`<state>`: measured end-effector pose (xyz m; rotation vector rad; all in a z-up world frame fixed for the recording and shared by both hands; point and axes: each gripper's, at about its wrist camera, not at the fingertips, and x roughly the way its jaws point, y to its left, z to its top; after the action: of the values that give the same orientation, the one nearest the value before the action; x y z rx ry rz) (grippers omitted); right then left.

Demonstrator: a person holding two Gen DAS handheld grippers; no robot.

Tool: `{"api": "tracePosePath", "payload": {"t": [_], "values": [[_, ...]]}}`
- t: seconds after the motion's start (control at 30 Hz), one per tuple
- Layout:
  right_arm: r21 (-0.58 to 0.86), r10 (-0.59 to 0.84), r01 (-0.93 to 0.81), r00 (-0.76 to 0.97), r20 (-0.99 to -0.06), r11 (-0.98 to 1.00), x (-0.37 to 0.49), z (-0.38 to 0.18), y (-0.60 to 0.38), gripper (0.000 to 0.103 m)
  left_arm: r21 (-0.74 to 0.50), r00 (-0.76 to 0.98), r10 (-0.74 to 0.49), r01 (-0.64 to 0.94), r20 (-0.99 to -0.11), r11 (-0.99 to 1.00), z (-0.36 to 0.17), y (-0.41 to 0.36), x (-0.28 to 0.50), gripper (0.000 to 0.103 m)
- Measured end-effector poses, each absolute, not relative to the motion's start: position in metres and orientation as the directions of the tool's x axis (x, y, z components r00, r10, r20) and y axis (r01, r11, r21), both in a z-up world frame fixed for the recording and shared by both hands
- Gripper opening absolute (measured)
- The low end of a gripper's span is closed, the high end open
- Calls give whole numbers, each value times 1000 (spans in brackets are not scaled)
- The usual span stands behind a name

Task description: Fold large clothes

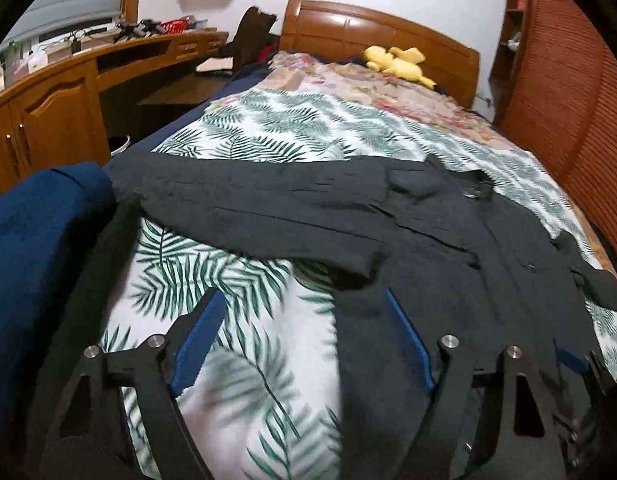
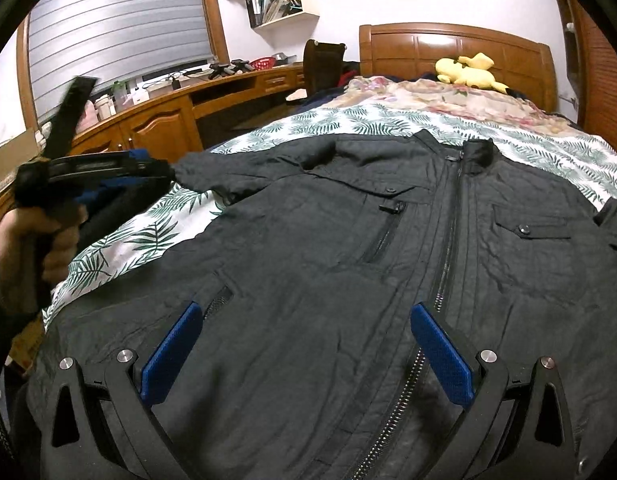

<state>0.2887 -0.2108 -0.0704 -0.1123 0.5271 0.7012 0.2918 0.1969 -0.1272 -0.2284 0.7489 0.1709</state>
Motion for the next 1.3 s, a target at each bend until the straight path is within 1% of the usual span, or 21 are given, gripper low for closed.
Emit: {"api": "tracePosePath", "payload": {"t": [0.1,0.2,0.33,0.43,0.53,0.6,0.63,0.7,0.73,0.77,0.8,0.83,0.87,0.9,1.0,1.13,1.2,1.3], "values": [[74,583,-641,637,-504,764,290,-71,-206,103,-132,695,91,-261,-713,956,-138,211,314,78],[68,581,-642,637,-507,764,291,-71,-203,103,-147,678,91,-286,-730,947,-149,227,335,78],[67,581,-644,634,-510,762,290,-71,-203,103,-198,658,77,-333,-749,922,-162,248,357,78],[73,585,-645,631,-510,760,291,-72,-204,103,-250,628,67,-403,-775,880,-173,264,370,78],[78,588,-647,627,-511,758,292,-72,-204,103,-325,624,23,-439,-781,838,-181,276,376,78],[80,590,-648,626,-510,757,293,-73,-204,103,-337,611,21,-465,-791,819,-186,280,378,77],[81,590,-648,626,-510,757,293,-73,-204,103,-346,605,16,-477,-796,808,-189,282,379,76],[83,591,-648,626,-509,757,293,-74,-204,103,-344,601,24,-489,-799,801,-191,284,380,67],[84,591,-647,626,-509,757,293,-74,-203,103,-332,596,31,-488,-802,807,-190,283,382,54],[85,592,-647,626,-509,757,293,-74,-203,103,-326,593,30,-483,-804,813,-190,283,385,37],[85,592,-647,626,-509,758,293,-74,-203,103,-316,586,33,-482,-810,817,-190,282,387,29],[85,591,-647,626,-509,758,293,-74,-203,103,-308,581,37,-483,-813,819,-190,282,389,14],[85,591,-647,626,-509,758,293,-75,-203,103,-303,580,37,-479,-814,824,-189,281,391,5],[85,591,-647,626,-508,758,293,-75,-203,103,-296,582,39,-469,-812,832,-187,279,393,3],[85,592,-647,626,-508,758,293,-75,-203,103,-216,595,96,-431,-798,876,-167,259,393,2],[87,592,-645,629,-504,759,292,-75,-203,103,-149,655,116,-335,-747,930,-126,219,389,1],[88,593,-644,630,-502,760,292,-75,-203,103,-135,682,99,-282,-724,950,-107,197,386,1],[90,593,-643,631,-500,760,291,-76,-203,103,-136,720,28,-168,-693,976,-80,162,378,1]]}}
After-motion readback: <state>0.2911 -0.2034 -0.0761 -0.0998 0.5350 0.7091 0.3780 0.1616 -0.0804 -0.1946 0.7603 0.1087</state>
